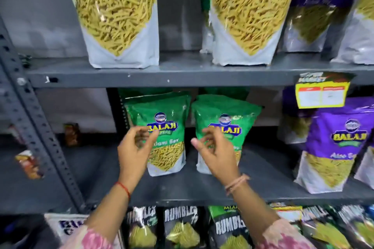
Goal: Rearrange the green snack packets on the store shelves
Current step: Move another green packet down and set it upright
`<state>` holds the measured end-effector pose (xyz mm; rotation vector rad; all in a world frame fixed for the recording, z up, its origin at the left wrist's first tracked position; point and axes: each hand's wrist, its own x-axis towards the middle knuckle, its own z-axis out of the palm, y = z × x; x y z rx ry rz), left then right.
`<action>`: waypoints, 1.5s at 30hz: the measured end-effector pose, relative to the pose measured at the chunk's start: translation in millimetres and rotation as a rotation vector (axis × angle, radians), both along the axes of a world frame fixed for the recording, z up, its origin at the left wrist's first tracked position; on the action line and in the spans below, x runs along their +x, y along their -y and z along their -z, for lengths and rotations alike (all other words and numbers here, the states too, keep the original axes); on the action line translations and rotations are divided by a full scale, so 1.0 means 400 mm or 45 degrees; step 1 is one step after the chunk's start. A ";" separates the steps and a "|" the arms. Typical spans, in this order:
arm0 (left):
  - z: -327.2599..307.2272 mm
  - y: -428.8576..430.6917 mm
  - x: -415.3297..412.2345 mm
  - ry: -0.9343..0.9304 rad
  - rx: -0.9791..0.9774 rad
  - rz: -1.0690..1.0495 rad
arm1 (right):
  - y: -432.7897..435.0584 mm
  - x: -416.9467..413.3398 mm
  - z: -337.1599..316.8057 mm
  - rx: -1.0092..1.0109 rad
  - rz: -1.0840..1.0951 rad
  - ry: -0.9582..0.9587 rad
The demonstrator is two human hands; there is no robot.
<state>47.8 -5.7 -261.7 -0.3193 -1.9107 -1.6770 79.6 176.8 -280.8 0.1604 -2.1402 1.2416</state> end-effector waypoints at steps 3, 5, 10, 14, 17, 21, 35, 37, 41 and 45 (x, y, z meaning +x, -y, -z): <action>0.126 0.049 -0.066 0.454 0.022 0.117 | 0.041 -0.088 0.143 -0.073 -0.270 0.585; 0.178 0.064 -0.110 0.581 -0.032 0.219 | 0.058 -0.155 0.200 -0.135 -0.288 0.633; 0.242 0.068 -0.216 0.828 -0.012 0.432 | 0.065 -0.287 0.255 -0.441 -0.228 0.884; 0.258 0.079 -0.249 0.961 0.044 0.609 | 0.092 -0.308 0.257 -0.610 -0.371 0.837; 0.249 0.122 -0.246 0.972 0.035 0.617 | 0.129 -0.277 0.258 -0.605 -0.300 0.731; 0.235 0.196 -0.220 0.911 -0.030 0.688 | 0.198 -0.216 0.278 -0.601 -0.266 0.582; 0.298 0.275 -0.178 1.025 -0.077 0.721 | 0.271 -0.132 0.316 -0.424 -0.126 0.548; 0.310 0.274 -0.179 1.025 -0.066 0.730 | 0.271 -0.128 0.311 -0.407 -0.123 0.561; 0.339 0.268 -0.138 0.848 0.103 0.557 | 0.262 -0.083 0.329 -0.311 -0.040 0.612; 0.401 0.224 0.020 0.375 -0.035 -0.209 | 0.177 0.018 0.378 -0.252 0.353 0.381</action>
